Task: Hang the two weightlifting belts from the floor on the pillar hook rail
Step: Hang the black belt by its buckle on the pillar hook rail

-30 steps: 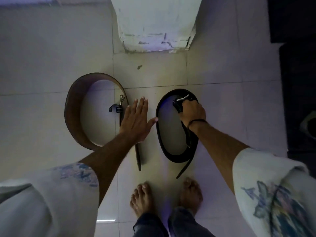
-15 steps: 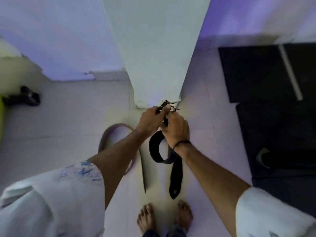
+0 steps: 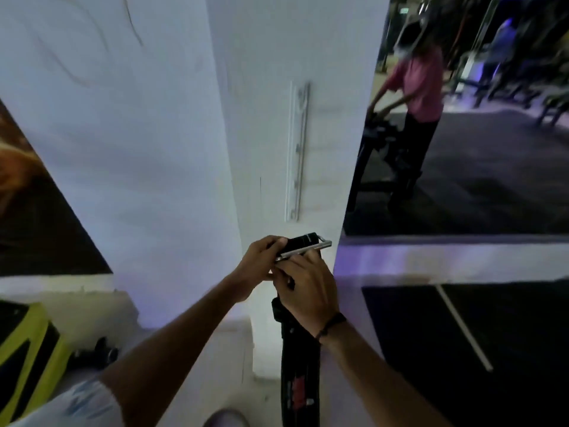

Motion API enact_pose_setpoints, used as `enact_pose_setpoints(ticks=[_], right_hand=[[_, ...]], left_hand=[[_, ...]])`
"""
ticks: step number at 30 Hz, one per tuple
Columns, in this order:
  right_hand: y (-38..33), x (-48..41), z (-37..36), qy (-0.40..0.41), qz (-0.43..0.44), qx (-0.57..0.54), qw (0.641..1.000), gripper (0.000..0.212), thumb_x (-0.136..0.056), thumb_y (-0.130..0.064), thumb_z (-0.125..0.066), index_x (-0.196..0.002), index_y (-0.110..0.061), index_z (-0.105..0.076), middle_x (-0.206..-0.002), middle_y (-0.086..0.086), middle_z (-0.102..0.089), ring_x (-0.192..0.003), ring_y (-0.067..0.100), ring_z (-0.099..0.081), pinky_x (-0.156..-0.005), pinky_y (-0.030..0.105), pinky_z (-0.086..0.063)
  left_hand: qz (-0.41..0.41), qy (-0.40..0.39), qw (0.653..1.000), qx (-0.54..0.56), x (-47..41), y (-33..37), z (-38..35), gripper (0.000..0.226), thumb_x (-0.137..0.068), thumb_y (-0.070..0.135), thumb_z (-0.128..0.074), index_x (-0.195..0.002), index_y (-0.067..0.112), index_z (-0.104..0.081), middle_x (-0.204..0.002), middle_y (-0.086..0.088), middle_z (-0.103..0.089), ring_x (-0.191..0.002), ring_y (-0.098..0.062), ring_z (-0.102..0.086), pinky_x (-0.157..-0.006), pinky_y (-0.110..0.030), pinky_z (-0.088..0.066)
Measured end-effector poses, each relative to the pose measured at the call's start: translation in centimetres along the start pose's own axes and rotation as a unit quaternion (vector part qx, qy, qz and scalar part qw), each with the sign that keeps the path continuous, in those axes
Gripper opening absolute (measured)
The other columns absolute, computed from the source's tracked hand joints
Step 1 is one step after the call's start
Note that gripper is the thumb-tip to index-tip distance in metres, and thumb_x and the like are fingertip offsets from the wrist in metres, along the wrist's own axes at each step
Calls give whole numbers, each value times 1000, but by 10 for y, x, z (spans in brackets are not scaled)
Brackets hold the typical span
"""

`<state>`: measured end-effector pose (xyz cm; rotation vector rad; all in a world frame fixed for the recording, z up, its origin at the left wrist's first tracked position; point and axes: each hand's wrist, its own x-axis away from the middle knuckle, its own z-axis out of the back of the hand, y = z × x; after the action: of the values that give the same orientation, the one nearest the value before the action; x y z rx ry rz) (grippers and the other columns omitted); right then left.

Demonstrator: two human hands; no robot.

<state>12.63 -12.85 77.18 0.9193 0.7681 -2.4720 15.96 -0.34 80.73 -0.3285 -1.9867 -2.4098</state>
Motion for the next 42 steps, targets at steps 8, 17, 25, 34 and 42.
enact_pose_setpoints(ticks=[8,17,25,34,42], right_hand=[[-83,-176,131,121,-20,-165,979,14,-87,-10,-64,-93,-15,-75,-95,-1,-72,-89,17,-65,-81,26,-51],[-102,-223,186,155,-195,-368,896,14,-87,-11,-59,-81,-8,-71,-72,-5,-65,-63,-1,-55,-58,13,-42],[-84,-223,197,60,-223,-344,910,42,-86,-50,-68,-118,-24,-59,-109,-6,-65,-90,10,-65,-62,7,-43],[-96,-275,248,-7,-190,-468,863,32,-96,-31,-56,-107,-6,-72,-101,15,-73,-88,28,-65,-70,39,-48],[-107,-222,224,17,-139,-385,912,49,-98,-55,-46,-112,-14,-69,-110,10,-72,-89,21,-65,-82,37,-50]], left_hand=[[-143,-1,970,196,57,175,4,79,-92,77,-16,-124,27,-69,-122,4,-74,-117,-9,-66,-94,-32,-50],[-219,195,951,101,44,227,40,51,-105,48,-36,-84,11,-63,-75,-9,-61,-71,-23,-59,-63,-32,-49],[-276,214,934,80,44,300,59,51,-106,47,-35,-86,8,-62,-75,-5,-63,-65,-13,-61,-59,-22,-51],[-293,220,924,105,59,382,70,50,-105,46,-36,-81,11,-63,-77,-3,-65,-68,-15,-61,-64,-27,-50],[-263,195,933,152,75,412,76,49,-104,49,-39,-79,14,-62,-74,-5,-61,-67,-19,-58,-65,-30,-49]])
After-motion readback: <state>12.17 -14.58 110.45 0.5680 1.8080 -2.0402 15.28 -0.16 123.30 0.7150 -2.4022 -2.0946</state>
